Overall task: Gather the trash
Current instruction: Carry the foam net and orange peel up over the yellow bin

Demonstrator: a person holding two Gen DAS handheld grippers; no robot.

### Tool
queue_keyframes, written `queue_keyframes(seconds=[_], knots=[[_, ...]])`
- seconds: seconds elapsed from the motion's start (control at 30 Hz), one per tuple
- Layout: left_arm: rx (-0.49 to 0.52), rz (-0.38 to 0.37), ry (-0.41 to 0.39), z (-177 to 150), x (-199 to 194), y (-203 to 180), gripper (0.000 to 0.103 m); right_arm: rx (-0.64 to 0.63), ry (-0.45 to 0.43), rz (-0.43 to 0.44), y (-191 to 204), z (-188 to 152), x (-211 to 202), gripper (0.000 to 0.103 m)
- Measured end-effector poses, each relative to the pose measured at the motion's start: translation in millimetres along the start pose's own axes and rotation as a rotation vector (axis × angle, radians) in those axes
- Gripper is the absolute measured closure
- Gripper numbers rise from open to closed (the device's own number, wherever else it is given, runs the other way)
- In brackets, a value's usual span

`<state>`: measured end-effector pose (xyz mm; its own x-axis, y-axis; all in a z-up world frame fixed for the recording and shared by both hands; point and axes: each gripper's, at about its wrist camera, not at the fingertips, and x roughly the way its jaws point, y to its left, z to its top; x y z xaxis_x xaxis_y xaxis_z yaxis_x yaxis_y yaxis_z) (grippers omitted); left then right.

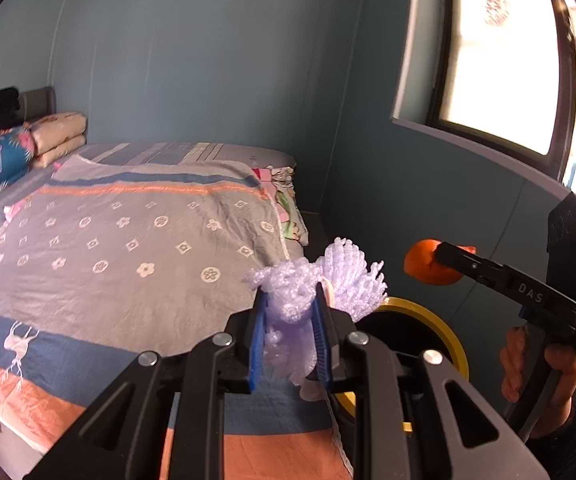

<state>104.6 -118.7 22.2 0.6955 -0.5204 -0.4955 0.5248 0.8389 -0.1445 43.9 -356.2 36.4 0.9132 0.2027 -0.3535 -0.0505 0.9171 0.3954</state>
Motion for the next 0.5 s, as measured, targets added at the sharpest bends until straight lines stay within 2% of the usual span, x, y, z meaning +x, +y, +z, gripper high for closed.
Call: queue_keyframes(seconds=[0.17,0.5], knots=[[0.057,-0.013,0.031,-1.1,18.9,-25.3,0.083,0.028,-0.006,-0.041,-24.0,-8.4,-5.3,0.072],[0.093,-0.109,0.140,-14.8,69.0,-58.8,0.081,0.146,0.023,-0.124,-79.9,-29.8,-0.5,0.072]])
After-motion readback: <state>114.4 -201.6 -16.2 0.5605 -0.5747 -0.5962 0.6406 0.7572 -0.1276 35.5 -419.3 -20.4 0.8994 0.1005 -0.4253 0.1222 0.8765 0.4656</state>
